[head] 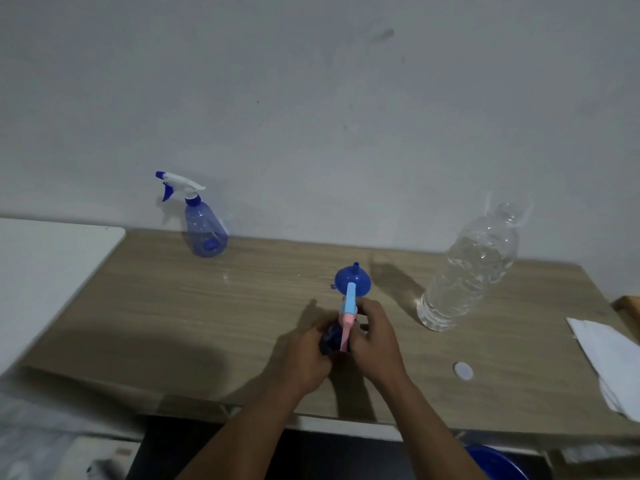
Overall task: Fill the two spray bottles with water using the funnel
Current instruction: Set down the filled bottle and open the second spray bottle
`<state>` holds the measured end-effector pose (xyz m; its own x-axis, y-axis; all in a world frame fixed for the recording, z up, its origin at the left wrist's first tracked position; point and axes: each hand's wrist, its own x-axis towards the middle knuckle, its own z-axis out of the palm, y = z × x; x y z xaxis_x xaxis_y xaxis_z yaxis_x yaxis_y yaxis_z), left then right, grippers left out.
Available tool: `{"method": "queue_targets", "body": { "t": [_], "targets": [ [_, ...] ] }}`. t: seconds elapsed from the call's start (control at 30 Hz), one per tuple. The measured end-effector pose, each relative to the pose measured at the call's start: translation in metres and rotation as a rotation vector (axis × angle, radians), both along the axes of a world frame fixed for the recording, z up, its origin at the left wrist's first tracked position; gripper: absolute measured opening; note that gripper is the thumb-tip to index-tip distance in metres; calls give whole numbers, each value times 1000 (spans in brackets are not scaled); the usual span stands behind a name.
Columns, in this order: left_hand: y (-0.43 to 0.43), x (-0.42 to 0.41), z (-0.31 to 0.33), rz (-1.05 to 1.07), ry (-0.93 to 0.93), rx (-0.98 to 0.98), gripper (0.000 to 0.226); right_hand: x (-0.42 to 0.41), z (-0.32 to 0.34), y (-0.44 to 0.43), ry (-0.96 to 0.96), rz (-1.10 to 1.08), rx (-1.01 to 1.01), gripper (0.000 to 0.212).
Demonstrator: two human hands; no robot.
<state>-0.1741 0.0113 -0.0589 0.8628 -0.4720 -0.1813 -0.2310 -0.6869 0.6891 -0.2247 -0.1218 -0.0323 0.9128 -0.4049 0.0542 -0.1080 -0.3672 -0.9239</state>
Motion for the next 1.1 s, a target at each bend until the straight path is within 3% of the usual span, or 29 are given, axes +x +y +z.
{"method": "queue_targets", "body": {
  "t": [0.13, 0.27, 0.53, 0.7, 0.93, 1.1],
  "targets": [
    [1, 0, -1, -2, 7, 5, 49, -1, 6, -3, -7, 17, 55, 32],
    [3, 0, 0, -29, -55, -5, 64, 0, 7, -9, -44, 18, 7, 25],
    [0, 3, -3, -54, -113, -25, 68, -4, 2, -10, -87, -21, -54, 60],
    [1, 3, -5, -49, -130, -11, 67, -4, 2, -11, -82, 24, -162, 48],
    [1, 6, -5, -88, -117, -35, 68, -7, -1, -13, -134, 26, -200, 47],
    [3, 9, -6, -98, -100, -50, 60, -5, 5, -13, -72, 47, -167, 55]
  ]
}}
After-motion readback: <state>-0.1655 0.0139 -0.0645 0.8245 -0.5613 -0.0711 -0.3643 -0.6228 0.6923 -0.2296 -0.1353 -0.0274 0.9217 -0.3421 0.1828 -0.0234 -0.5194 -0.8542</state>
